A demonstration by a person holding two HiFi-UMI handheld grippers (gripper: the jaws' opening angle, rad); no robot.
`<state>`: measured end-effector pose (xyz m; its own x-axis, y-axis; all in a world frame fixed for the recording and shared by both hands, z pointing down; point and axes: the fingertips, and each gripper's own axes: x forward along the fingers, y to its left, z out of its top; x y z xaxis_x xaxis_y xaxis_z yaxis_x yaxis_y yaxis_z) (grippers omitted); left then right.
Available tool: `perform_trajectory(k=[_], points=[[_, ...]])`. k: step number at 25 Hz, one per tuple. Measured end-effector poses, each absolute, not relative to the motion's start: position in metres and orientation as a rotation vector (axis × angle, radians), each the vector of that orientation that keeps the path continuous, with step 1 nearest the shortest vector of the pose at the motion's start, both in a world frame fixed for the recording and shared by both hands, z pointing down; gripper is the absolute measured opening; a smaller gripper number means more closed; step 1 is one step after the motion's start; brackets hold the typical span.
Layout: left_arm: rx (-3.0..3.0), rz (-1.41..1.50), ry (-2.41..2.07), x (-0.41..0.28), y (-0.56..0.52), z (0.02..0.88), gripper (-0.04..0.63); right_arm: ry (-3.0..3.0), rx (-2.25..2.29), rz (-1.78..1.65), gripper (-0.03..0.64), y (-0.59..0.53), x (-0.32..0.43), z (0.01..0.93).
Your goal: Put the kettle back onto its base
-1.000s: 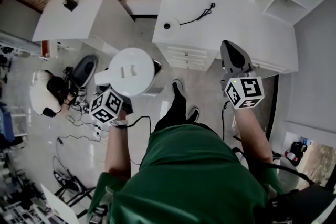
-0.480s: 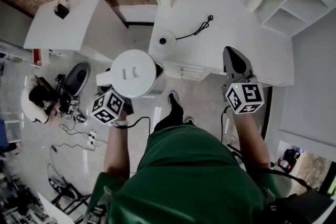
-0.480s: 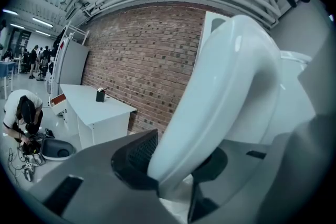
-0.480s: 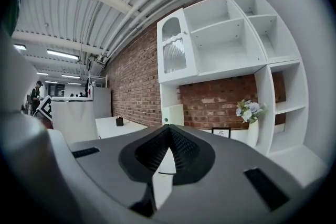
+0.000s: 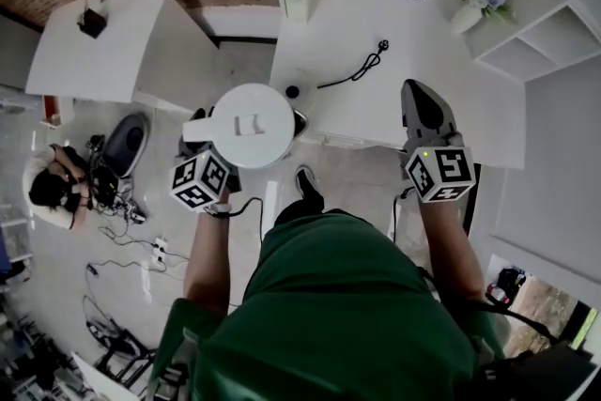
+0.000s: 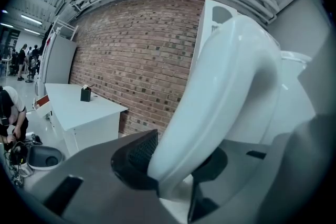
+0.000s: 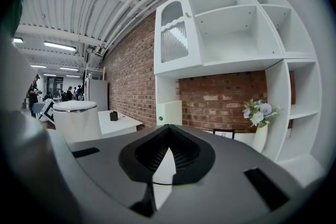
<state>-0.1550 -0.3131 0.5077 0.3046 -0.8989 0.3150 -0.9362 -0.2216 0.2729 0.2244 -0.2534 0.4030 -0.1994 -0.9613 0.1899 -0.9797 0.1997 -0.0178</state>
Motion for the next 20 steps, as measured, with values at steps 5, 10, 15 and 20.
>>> perform_trajectory(k=[5, 10, 15, 20], points=[[2.174, 0.164, -1.585, -0.147, -0.353, 0.533, 0.134, -2.287, 1.896, 0.232, 0.012, -0.284, 0.222, 0.417], [2.172, 0.182, -1.561, -0.127, -0.386, 0.556, 0.135, -2.282, 1.870, 0.281, 0.012, -0.308, 0.234, 0.438], [2.155, 0.216, -1.604, -0.112, -0.406, 0.572, 0.135, -2.311, 1.811, 0.314, 0.012, -0.334, 0.249, 0.452], [2.102, 0.239, -1.662, -0.102, -0.415, 0.588, 0.137, -2.356, 1.716, 0.310, 0.012, -0.357, 0.255, 0.458]])
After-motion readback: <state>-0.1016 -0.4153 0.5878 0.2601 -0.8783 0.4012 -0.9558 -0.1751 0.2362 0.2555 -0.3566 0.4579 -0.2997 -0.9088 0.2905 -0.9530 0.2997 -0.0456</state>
